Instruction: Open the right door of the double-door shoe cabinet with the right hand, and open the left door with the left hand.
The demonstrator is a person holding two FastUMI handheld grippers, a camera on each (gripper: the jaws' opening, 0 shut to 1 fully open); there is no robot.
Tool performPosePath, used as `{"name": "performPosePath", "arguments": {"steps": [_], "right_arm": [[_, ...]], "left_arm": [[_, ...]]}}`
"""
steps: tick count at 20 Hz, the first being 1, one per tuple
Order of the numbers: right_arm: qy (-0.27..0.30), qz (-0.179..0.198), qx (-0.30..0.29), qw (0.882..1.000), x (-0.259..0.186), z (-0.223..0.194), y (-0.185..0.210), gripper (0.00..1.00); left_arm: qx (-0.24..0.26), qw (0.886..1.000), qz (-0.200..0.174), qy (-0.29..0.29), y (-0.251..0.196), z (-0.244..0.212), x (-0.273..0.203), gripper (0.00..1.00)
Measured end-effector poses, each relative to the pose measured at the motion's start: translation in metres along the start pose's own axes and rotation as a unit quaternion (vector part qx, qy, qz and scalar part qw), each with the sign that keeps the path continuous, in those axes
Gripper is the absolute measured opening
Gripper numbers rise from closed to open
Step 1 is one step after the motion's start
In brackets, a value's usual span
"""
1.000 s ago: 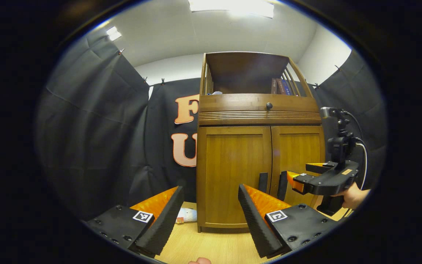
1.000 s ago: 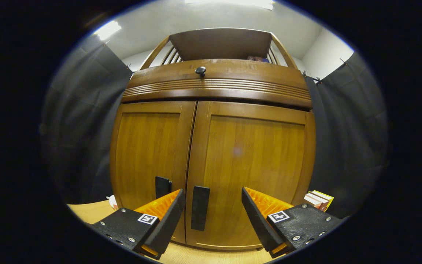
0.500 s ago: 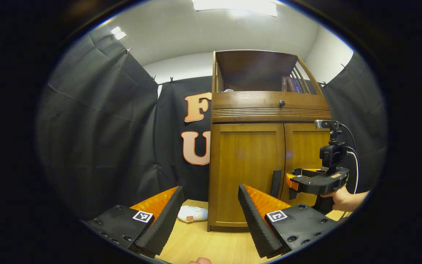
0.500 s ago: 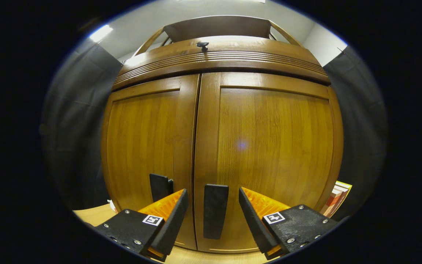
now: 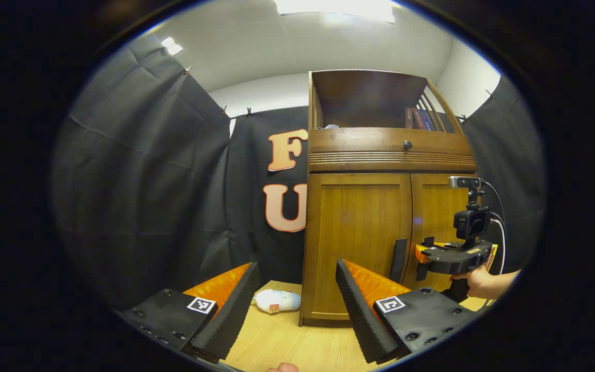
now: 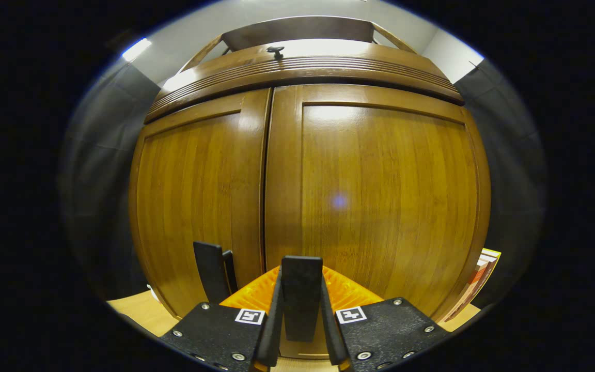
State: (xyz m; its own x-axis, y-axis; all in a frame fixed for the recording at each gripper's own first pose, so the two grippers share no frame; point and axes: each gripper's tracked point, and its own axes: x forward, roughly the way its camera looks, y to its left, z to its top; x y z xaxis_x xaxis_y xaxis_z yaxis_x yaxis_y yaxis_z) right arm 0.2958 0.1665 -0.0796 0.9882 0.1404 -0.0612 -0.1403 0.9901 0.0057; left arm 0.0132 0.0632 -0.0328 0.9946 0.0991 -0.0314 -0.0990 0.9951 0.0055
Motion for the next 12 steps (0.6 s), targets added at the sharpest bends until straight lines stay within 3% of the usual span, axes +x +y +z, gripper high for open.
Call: {"name": "performPosePath", "arguments": {"steps": [1, 3, 9, 10, 12], "right_arm": [[0.007, 0.004, 0.012, 1.0, -0.0009, -0.001, -0.0004, 0.3], [0.01, 0.014, 0.019, 1.0, -0.0021, -0.0038, 0.0014, 0.33], [0.004, 0.013, 0.005, 1.0, -0.0021, -0.0021, 0.0009, 0.17], [0.004, 0.012, 0.004, 1.0, -0.0029, -0.0025, 0.0003, 0.22], [0.008, 0.015, 0.008, 1.0, -0.0058, -0.0035, 0.0008, 0.22]], "left_arm": [[-0.001, 1.0, 0.0, 0.001, 0.0001, -0.0009, 0.0002, 0.99], [0.001, 1.0, 0.0, 0.003, -0.0004, -0.0022, -0.0007, 0.97], [-0.003, 1.0, 0.002, 0.005, 0.0012, -0.0017, -0.0064, 0.94], [-0.002, 1.0, 0.003, 0.005, 0.0009, -0.0004, -0.0066, 0.95], [0.001, 1.0, 0.004, 0.003, 0.0019, 0.0014, -0.0094, 0.96]]}}
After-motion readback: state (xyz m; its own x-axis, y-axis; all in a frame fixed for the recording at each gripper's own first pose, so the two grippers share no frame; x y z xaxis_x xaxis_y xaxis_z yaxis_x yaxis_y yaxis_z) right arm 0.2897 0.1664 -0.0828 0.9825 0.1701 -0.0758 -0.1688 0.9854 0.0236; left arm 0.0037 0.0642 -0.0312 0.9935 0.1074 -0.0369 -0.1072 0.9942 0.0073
